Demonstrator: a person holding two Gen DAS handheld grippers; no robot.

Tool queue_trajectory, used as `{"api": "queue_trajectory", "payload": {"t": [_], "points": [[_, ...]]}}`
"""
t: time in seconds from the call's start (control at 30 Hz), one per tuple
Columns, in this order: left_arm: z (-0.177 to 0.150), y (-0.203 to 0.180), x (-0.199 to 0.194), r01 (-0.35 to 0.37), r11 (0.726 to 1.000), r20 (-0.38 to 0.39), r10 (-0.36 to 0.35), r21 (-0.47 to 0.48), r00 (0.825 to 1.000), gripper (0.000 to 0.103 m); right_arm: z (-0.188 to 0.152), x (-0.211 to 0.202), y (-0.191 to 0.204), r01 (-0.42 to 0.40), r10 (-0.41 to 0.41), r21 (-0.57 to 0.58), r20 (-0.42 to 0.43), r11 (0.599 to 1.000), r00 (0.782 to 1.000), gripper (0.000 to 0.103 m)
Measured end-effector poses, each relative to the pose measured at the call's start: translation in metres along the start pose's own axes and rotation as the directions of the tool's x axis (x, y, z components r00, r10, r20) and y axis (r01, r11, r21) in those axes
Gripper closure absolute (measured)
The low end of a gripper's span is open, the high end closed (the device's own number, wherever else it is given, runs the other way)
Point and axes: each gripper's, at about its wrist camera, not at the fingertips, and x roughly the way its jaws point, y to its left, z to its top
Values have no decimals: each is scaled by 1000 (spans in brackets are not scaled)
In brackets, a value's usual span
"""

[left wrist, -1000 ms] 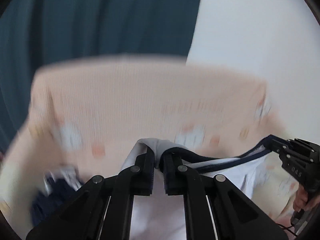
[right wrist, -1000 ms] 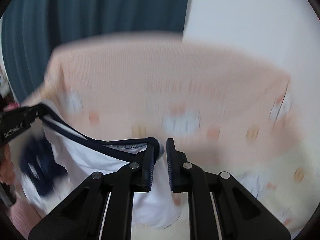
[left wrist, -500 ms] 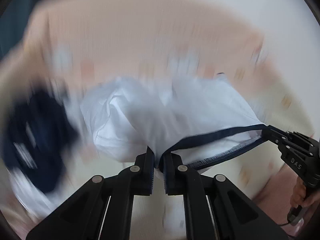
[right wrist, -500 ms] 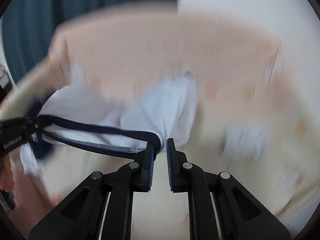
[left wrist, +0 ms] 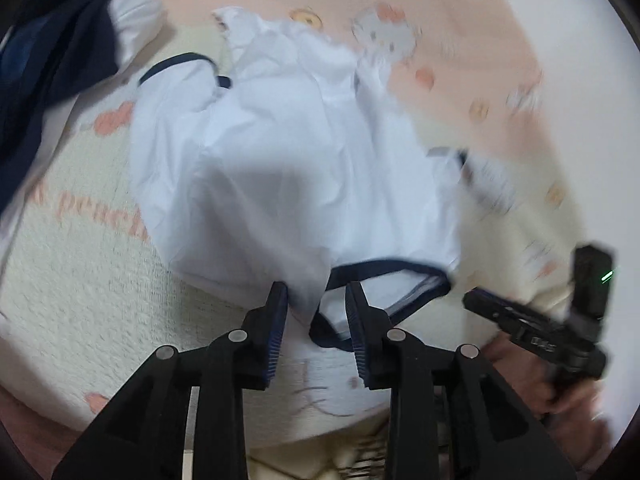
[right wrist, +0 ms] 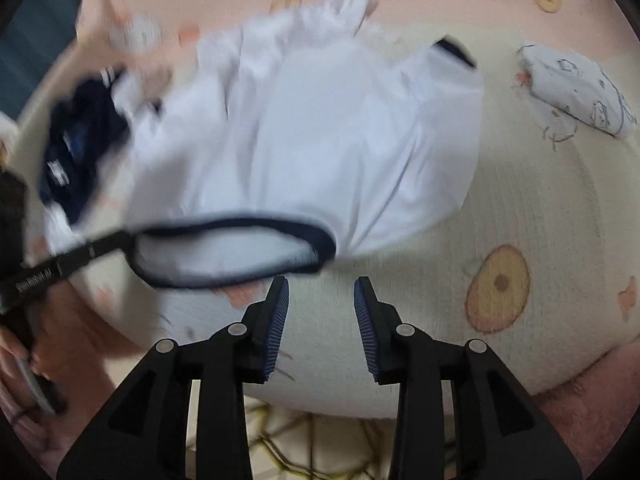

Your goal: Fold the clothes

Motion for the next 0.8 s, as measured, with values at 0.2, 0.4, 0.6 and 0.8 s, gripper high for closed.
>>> {"api": "queue_trajectory", "payload": {"t": [0.2, 0.4, 0.6, 0.8], "points": [[-19, 1, 17, -107, 994, -29, 107, -14, 994, 71, 38, 37, -25, 71, -74, 63, 39, 995, 997, 65], [-16, -14, 38, -210, 963, -22, 216, 167, 976, 71, 53, 69, -2, 162, -157, -79, 65, 984, 986, 63], [-20, -20, 39, -285, 926, -61, 308, 247, 949, 71, 30, 46, -3, 156, -155, -106, 13, 982, 988, 62], [-11, -22, 28, -383, 888, 40, 386, 254, 922, 95, 24, 57, 17, 132, -138, -220, -12, 967, 990, 46]]}}
